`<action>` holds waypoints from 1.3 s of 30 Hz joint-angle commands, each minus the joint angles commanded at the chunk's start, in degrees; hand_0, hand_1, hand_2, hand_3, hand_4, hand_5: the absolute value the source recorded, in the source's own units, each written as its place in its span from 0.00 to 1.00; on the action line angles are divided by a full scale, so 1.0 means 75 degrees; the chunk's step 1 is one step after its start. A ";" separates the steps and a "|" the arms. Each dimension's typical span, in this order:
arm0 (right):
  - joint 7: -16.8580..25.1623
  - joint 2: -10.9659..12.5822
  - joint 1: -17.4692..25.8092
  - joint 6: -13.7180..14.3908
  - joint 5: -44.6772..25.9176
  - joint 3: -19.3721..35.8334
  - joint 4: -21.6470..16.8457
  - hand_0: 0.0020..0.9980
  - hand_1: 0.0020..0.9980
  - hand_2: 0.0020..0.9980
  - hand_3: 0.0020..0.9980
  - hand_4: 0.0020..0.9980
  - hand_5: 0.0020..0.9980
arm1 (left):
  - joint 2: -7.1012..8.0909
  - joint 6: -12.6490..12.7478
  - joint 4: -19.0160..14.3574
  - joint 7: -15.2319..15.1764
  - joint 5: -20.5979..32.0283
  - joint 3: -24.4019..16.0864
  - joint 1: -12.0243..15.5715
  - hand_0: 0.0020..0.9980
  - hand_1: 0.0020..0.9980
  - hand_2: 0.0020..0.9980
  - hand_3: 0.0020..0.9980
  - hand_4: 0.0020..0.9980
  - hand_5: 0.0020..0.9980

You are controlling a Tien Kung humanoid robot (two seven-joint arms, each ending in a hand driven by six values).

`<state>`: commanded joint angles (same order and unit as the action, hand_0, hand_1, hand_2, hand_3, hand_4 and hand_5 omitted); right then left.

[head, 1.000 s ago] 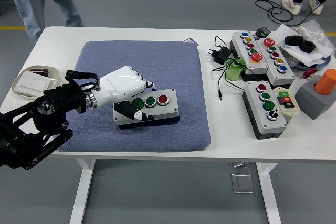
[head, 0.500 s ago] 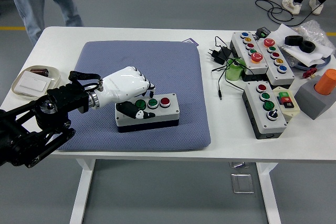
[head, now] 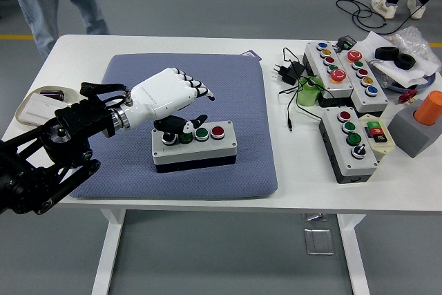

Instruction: Pick up the button,place it on the desk,press the button,press the button

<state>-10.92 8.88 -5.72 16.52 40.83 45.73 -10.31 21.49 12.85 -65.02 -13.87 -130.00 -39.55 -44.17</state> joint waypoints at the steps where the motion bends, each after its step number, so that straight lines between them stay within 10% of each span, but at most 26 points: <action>1: -0.0001 0.0000 0.0000 0.0000 0.0005 0.0003 0.0000 0.63 0.48 0.54 0.58 0.28 0.02 | 0.0011 -0.0006 -0.0085 0.0017 0.0000 -0.0071 0.0028 0.50 0.65 0.80 0.76 0.55 0.03; 7: 0.0003 -0.0002 0.0019 0.0000 -0.0004 0.0004 0.0000 0.63 0.48 0.54 0.58 0.28 0.02 | 0.0087 -0.0327 -0.0847 0.0359 0.0000 -0.0575 0.0252 0.48 0.56 0.70 0.77 0.51 0.00; 8: 0.0001 -0.0002 0.0022 -0.0001 0.0005 0.0009 0.0000 0.63 0.48 0.54 0.58 0.28 0.02 | 0.0126 -0.0490 -0.1041 0.0479 0.0000 -0.0662 0.0300 0.30 0.13 0.15 0.74 0.35 0.00; 23: -0.0004 0.0000 0.0063 -0.0006 0.0008 0.0013 0.0000 0.63 0.48 0.54 0.58 0.28 0.02 | 0.0351 -0.2647 -0.2842 0.1387 0.0000 -0.0792 0.0618 0.08 0.00 0.05 0.70 0.22 0.00; 39: 0.0002 0.0008 0.0044 0.0000 -0.0001 0.0011 0.0000 0.63 0.48 0.54 0.58 0.28 0.02 | 0.0419 -0.3882 -0.2920 0.1814 0.0000 -0.0594 0.0644 0.06 0.00 0.04 0.67 0.18 0.00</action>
<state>-10.91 8.94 -5.38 16.52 40.82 45.81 -10.31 24.63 -16.26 -86.92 -0.26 -130.00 -44.01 -39.34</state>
